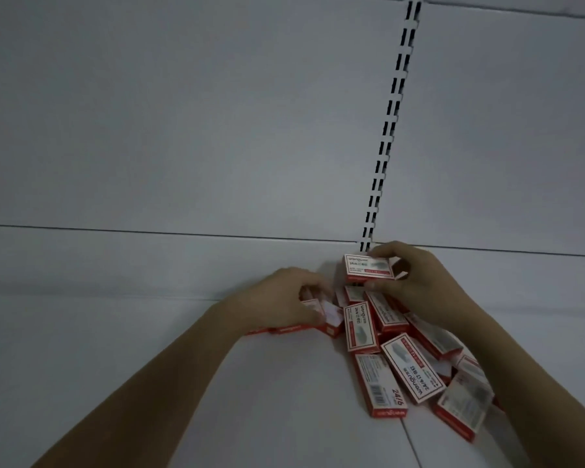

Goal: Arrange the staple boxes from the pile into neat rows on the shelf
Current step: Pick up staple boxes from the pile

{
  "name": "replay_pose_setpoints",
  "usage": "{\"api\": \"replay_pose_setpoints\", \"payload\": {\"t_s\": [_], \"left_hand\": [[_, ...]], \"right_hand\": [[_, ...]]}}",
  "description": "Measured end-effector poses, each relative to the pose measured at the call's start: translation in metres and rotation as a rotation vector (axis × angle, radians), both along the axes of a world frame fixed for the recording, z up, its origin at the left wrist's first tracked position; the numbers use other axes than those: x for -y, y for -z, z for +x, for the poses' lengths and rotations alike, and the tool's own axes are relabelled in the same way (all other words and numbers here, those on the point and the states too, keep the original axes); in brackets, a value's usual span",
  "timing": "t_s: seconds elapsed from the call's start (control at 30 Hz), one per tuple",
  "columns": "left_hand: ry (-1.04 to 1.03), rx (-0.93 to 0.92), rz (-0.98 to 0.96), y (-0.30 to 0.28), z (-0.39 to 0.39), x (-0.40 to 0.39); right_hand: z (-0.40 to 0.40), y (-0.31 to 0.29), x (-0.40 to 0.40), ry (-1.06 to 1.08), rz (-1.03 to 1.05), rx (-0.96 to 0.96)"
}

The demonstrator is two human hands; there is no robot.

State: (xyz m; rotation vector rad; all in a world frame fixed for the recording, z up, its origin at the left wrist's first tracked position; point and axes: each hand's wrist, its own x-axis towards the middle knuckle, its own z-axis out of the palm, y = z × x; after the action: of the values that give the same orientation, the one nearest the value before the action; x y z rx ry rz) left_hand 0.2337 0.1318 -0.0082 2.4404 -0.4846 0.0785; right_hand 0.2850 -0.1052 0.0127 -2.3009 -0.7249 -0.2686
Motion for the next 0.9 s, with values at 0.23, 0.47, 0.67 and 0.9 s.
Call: {"api": "replay_pose_setpoints", "payload": {"t_s": [0.23,0.47,0.67,0.9], "left_hand": [[-0.165,0.182,0.250,0.005,-0.015,-0.008],[-0.165,0.104,0.452,0.025,0.002,0.009],[-0.242,0.343,0.369,0.021,-0.005,0.005],[-0.338,0.517,-0.013,0.011,-0.009,-0.002]], "right_hand": [[0.002,0.011,0.013,-0.084,0.041,-0.012],[0.005,0.021,0.007,-0.124,0.008,0.039],[0.003,0.023,0.003,-0.131,0.060,0.056],[0.001,0.018,0.005,-0.072,0.171,0.139]]}}
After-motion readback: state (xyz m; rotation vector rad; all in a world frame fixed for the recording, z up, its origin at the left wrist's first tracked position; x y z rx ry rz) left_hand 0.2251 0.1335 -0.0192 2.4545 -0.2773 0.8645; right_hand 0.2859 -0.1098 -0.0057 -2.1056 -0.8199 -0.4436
